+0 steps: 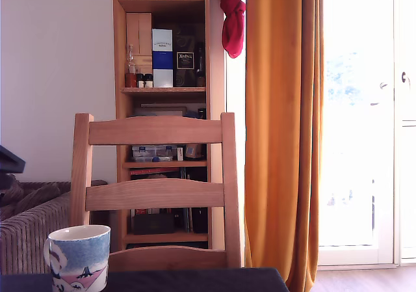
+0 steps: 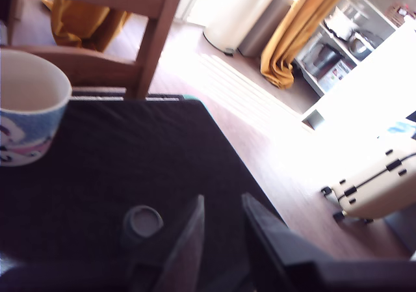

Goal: Pick the grey coffee capsule and place it inside the blue coffee cup

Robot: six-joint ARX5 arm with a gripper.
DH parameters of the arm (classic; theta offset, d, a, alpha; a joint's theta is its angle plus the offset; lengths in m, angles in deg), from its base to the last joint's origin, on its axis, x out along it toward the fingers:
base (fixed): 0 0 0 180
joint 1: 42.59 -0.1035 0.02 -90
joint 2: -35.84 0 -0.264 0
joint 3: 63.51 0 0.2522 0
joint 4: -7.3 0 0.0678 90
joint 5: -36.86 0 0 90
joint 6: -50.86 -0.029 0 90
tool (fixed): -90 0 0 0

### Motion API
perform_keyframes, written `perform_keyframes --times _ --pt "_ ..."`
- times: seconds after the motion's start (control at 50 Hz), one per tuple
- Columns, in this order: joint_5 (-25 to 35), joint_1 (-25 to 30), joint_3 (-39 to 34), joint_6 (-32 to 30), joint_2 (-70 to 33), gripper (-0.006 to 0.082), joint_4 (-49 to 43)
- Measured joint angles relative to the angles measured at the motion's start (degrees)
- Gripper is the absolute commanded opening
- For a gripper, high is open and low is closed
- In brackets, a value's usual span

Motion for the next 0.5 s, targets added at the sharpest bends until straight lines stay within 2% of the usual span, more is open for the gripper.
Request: perform_keyframes --times 0.24,0.5 --pt "-7.80 4.96 7.37 -3.98 -12.31 0.0687 -0.68" --pt "-13.20 9.86 17.92 -5.95 -31.98 0.0688 -2.58"
